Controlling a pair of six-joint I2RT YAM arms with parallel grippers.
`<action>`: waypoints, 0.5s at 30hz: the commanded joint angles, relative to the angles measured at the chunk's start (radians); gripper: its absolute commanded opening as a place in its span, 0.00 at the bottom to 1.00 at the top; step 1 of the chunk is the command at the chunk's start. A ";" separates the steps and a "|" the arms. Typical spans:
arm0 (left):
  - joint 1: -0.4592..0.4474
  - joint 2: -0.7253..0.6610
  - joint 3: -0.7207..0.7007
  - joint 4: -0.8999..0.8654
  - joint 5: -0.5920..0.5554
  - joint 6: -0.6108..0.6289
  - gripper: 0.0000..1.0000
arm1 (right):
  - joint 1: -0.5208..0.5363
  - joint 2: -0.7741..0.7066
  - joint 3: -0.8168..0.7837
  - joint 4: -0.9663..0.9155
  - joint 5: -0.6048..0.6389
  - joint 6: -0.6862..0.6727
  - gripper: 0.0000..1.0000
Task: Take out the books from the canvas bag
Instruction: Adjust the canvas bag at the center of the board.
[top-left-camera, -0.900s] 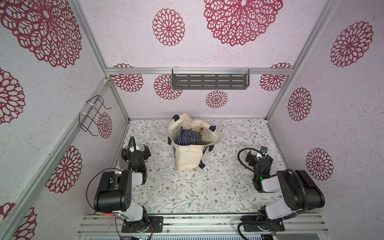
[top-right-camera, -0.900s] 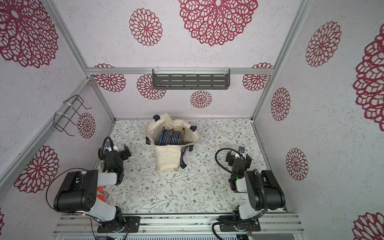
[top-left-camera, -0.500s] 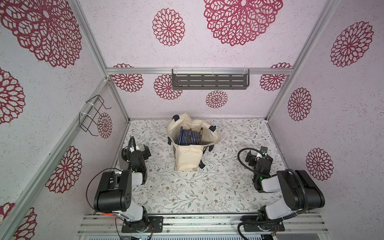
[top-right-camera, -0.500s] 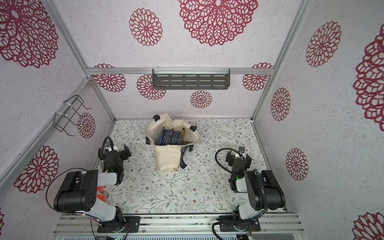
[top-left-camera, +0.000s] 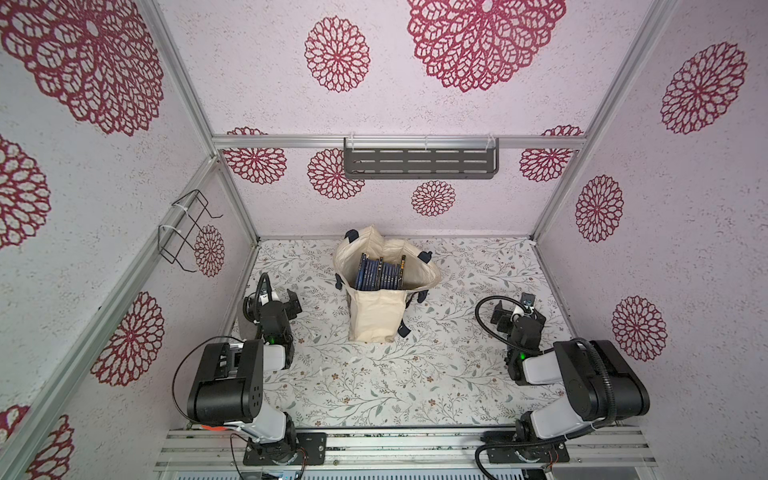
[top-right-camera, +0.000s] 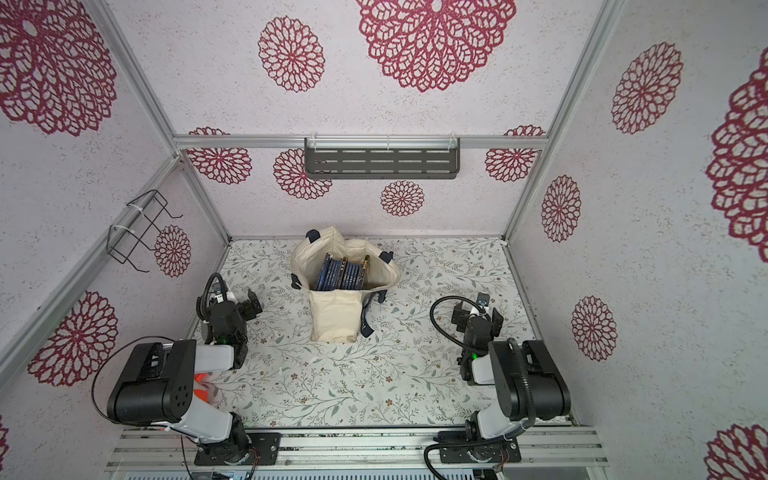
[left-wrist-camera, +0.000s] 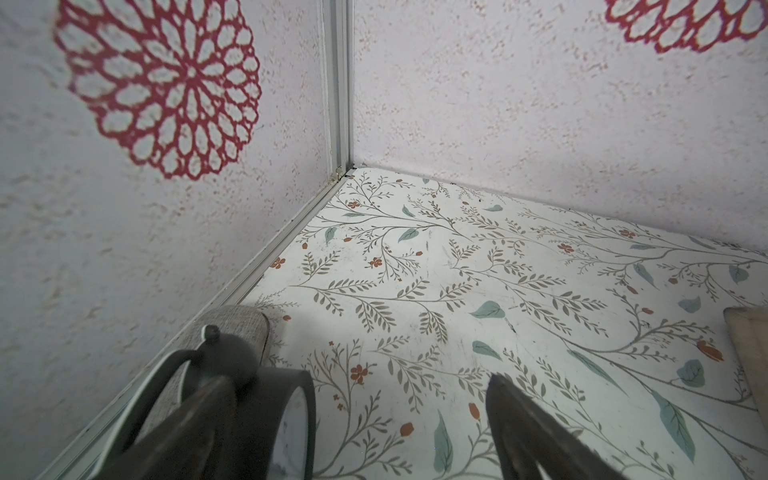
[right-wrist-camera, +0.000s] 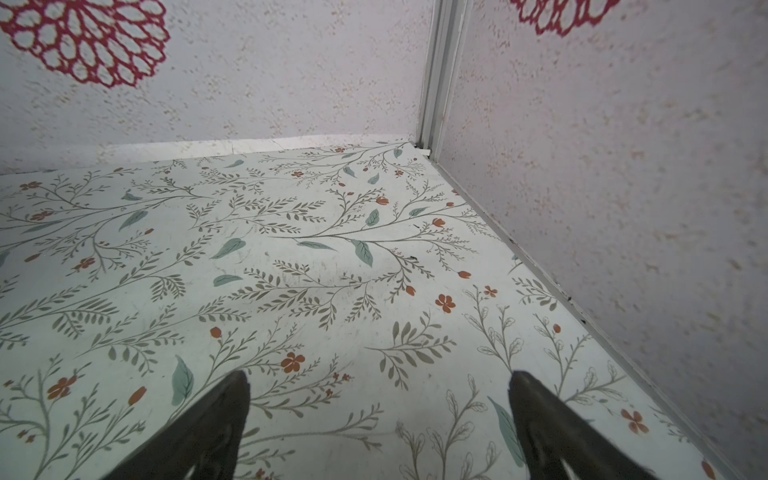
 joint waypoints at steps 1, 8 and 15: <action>0.008 -0.013 0.012 -0.012 0.013 -0.006 0.98 | -0.002 -0.031 0.012 0.020 -0.010 -0.012 0.99; -0.080 -0.184 0.150 -0.359 -0.180 0.027 0.98 | 0.013 -0.293 0.044 -0.251 -0.032 -0.009 0.99; -0.134 -0.369 0.375 -0.918 -0.189 -0.452 0.98 | 0.019 -0.494 0.107 -0.396 -0.174 0.202 0.99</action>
